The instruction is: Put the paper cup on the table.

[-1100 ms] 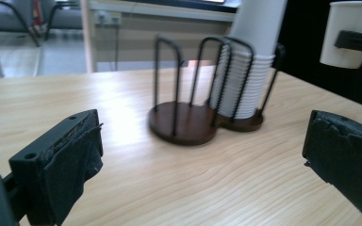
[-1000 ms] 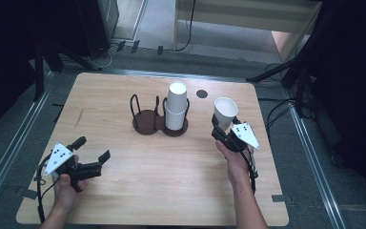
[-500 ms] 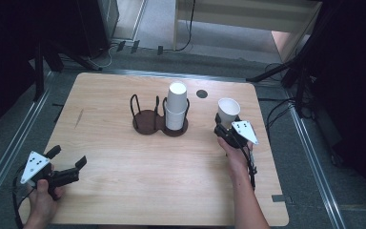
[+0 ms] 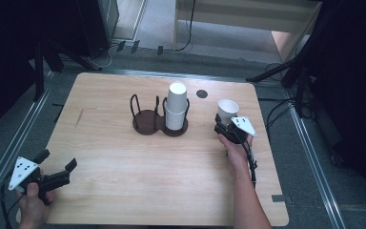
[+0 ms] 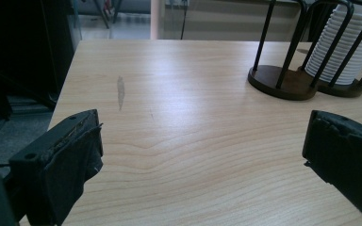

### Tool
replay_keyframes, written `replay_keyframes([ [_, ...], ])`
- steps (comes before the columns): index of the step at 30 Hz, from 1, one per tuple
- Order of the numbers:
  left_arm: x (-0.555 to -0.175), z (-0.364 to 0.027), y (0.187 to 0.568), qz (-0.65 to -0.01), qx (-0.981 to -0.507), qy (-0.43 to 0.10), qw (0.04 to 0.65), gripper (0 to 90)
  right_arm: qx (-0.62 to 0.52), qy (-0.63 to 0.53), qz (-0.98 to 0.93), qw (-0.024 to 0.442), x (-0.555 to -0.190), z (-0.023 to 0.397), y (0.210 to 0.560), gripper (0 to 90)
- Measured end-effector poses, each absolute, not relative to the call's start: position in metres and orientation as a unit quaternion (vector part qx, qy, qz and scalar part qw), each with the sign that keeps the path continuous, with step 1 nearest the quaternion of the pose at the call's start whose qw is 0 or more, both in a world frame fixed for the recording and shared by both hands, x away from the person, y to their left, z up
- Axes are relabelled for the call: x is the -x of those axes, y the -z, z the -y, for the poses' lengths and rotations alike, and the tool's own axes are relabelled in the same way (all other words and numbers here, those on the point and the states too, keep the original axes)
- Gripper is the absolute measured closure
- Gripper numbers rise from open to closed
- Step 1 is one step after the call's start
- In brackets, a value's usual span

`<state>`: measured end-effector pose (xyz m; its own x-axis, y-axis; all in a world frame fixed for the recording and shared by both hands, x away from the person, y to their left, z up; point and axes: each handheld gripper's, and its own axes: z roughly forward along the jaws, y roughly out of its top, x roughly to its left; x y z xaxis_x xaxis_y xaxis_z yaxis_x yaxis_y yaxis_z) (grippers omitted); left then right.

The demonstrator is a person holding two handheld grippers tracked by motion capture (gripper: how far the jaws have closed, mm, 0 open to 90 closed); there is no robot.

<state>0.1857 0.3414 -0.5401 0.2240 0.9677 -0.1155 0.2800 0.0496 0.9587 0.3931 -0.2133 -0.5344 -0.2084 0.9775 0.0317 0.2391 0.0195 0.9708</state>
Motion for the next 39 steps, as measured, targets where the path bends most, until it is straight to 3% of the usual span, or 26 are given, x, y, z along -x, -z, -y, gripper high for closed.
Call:
replay_keyframes([
  [14,-0.187,-0.344,0.542,-0.522,-0.595,-0.334,0.512,0.0,-0.527,-0.435,-0.627,0.375,-0.415,0.209,0.541,32.6],
  [39,-0.187,-0.344,0.542,-0.521,-0.597,-0.333,0.512,0.0,-0.542,-0.399,-0.647,0.358,-0.416,0.203,0.542,30.5],
])
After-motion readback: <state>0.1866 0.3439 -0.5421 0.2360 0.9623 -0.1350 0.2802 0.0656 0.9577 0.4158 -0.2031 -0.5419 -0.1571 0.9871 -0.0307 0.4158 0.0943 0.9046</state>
